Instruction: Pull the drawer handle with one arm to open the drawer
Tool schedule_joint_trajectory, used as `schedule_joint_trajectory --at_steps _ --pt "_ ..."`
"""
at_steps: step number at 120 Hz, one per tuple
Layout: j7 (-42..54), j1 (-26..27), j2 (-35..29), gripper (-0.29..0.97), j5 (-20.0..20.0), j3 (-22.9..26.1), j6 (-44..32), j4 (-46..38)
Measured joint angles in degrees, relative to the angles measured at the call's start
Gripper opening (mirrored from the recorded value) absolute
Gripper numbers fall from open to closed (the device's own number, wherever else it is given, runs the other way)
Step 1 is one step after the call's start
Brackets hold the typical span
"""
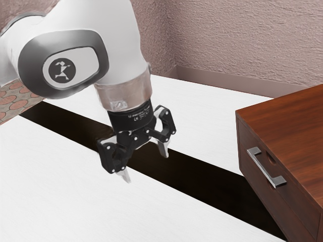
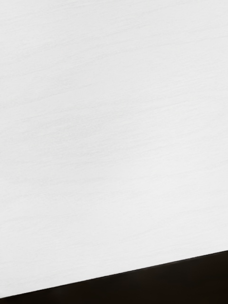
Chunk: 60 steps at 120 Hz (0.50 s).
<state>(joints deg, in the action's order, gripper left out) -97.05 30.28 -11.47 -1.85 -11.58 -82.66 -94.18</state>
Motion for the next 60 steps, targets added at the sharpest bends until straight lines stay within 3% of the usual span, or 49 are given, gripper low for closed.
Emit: schedule_joint_trajectory --at_steps 25,60 --pt "0.04 0.7 0.8 0.68 0.13 0.01 -7.74 -3.55" --pt "-0.03 0.15 3.24 0.68 0.43 -0.24 -11.82 -3.71"
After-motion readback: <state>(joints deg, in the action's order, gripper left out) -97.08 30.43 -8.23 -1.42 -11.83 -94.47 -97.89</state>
